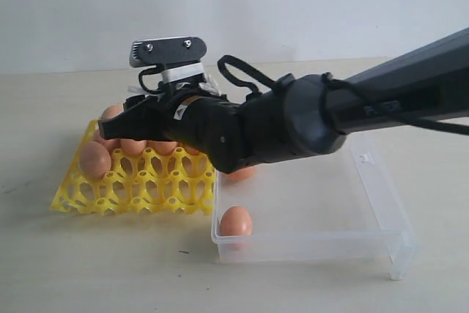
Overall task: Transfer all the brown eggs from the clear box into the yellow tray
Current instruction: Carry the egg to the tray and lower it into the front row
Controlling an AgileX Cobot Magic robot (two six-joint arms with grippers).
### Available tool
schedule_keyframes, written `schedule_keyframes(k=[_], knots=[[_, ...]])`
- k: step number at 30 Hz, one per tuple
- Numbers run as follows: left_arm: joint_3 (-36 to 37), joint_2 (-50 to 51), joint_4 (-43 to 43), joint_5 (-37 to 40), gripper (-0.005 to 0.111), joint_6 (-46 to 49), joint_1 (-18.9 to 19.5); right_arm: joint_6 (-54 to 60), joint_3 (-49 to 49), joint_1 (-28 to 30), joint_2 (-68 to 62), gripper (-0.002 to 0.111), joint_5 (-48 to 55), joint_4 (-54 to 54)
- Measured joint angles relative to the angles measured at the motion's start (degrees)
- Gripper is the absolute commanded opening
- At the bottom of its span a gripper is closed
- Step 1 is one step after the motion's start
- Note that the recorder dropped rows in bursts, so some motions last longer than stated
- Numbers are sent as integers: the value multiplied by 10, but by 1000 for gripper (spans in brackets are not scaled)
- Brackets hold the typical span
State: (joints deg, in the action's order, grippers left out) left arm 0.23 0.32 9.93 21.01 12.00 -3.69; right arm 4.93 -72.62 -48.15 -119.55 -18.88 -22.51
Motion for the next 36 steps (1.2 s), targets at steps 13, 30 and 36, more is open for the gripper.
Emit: schedule_keyframes(k=[13, 30, 36], knots=[[0, 0, 0, 0, 0, 0, 0, 0, -81, -26, -78, 0, 32, 0], [0, 0, 0, 0, 0, 0, 0, -2, -81, -28, -103, 0, -15, 0], [0, 0, 0, 0, 0, 0, 0, -2, -81, -28, -106, 0, -20, 0]])
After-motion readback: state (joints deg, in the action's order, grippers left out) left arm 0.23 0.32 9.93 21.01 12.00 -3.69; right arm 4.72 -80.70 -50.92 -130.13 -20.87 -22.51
